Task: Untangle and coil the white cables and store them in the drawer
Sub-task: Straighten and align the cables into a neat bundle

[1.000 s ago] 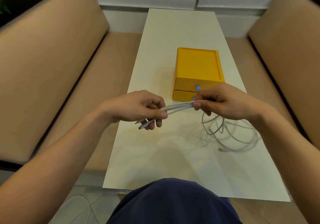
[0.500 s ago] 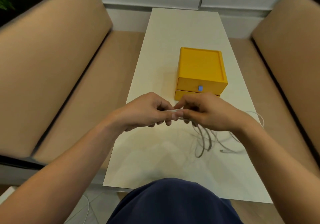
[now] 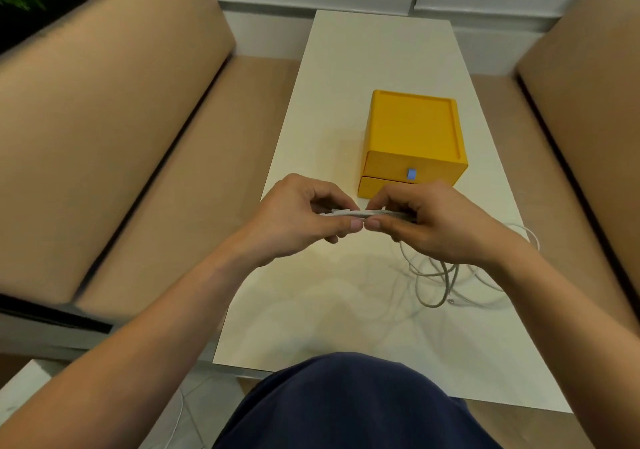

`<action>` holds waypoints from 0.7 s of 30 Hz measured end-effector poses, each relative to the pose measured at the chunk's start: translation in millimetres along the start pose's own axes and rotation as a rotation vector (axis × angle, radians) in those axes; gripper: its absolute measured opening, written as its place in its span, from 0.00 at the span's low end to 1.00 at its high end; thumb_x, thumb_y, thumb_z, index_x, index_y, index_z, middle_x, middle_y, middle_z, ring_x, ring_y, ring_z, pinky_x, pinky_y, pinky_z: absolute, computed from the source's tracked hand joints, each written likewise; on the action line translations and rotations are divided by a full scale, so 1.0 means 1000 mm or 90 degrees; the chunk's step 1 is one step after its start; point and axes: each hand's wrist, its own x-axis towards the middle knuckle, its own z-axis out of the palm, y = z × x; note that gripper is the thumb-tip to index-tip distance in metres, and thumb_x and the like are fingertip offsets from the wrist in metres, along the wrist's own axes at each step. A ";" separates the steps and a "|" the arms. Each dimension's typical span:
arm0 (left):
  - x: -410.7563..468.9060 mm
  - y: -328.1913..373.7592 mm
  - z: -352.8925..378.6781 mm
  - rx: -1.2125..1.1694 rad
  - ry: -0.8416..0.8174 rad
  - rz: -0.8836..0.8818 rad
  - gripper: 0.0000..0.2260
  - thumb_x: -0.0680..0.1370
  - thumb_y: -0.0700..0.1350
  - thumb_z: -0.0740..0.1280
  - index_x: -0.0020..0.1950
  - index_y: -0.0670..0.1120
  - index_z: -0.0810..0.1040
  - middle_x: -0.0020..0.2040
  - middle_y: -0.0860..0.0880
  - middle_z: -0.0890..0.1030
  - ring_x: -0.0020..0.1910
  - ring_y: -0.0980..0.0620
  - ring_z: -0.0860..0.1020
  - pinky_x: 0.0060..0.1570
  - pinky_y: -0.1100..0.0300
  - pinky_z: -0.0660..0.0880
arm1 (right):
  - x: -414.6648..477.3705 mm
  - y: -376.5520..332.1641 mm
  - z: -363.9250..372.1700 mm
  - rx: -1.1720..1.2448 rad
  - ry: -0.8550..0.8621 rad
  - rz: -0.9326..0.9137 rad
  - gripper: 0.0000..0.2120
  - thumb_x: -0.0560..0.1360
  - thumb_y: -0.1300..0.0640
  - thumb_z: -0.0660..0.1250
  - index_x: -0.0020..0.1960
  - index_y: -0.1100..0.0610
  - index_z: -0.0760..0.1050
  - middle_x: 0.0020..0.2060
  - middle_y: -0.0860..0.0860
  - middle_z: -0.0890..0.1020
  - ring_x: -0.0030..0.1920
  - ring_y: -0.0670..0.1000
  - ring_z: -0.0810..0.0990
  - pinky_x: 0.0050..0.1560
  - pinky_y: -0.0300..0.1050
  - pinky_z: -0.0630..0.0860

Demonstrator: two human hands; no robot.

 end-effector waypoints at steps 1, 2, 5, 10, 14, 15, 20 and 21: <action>0.000 0.001 0.000 0.002 -0.001 0.002 0.05 0.73 0.44 0.79 0.48 0.49 0.88 0.39 0.48 0.86 0.38 0.50 0.85 0.42 0.57 0.81 | 0.000 0.000 -0.001 -0.004 -0.004 0.001 0.08 0.80 0.45 0.68 0.53 0.48 0.81 0.33 0.44 0.82 0.36 0.46 0.79 0.32 0.38 0.70; 0.000 0.002 0.000 0.004 -0.002 0.002 0.05 0.73 0.44 0.80 0.48 0.49 0.88 0.39 0.48 0.86 0.38 0.50 0.85 0.42 0.55 0.82 | 0.001 0.001 -0.002 0.000 -0.005 0.003 0.08 0.80 0.45 0.68 0.52 0.47 0.81 0.33 0.43 0.82 0.36 0.46 0.79 0.31 0.36 0.68; 0.000 0.004 0.001 -0.030 0.005 -0.014 0.10 0.71 0.43 0.81 0.51 0.48 0.85 0.43 0.48 0.87 0.42 0.50 0.86 0.49 0.51 0.83 | 0.001 0.003 -0.003 0.056 0.023 0.028 0.07 0.80 0.45 0.68 0.49 0.46 0.82 0.32 0.43 0.82 0.32 0.46 0.78 0.30 0.37 0.68; 0.002 0.005 -0.003 -0.056 0.004 -0.012 0.10 0.72 0.41 0.80 0.51 0.49 0.86 0.48 0.49 0.87 0.50 0.44 0.85 0.56 0.44 0.81 | 0.000 0.007 -0.005 0.062 0.035 0.064 0.09 0.81 0.47 0.67 0.46 0.48 0.83 0.33 0.44 0.83 0.30 0.45 0.74 0.30 0.38 0.67; 0.003 0.004 0.000 -0.059 0.025 -0.022 0.09 0.72 0.41 0.80 0.51 0.48 0.88 0.47 0.48 0.87 0.50 0.43 0.85 0.55 0.44 0.82 | -0.001 0.004 -0.003 0.045 0.045 0.052 0.08 0.82 0.48 0.65 0.55 0.45 0.83 0.34 0.43 0.83 0.33 0.46 0.78 0.32 0.40 0.69; 0.004 0.003 0.000 -0.082 0.028 -0.025 0.10 0.72 0.40 0.80 0.52 0.47 0.88 0.47 0.47 0.88 0.49 0.43 0.85 0.55 0.46 0.82 | -0.001 0.003 -0.002 0.048 0.051 0.049 0.09 0.83 0.48 0.65 0.58 0.45 0.82 0.34 0.43 0.84 0.34 0.46 0.79 0.32 0.40 0.71; 0.007 0.003 0.001 -0.232 0.064 -0.063 0.08 0.72 0.38 0.78 0.50 0.44 0.88 0.47 0.40 0.86 0.46 0.48 0.84 0.49 0.62 0.81 | 0.000 -0.002 -0.001 0.078 0.106 0.041 0.06 0.82 0.52 0.67 0.55 0.48 0.82 0.39 0.41 0.86 0.33 0.46 0.78 0.32 0.38 0.69; 0.007 0.003 0.001 -0.242 0.072 -0.064 0.08 0.72 0.37 0.78 0.50 0.43 0.87 0.47 0.38 0.86 0.46 0.46 0.84 0.48 0.63 0.81 | 0.000 -0.003 -0.001 0.082 0.114 0.042 0.06 0.82 0.52 0.67 0.55 0.48 0.83 0.39 0.40 0.86 0.33 0.47 0.78 0.32 0.40 0.71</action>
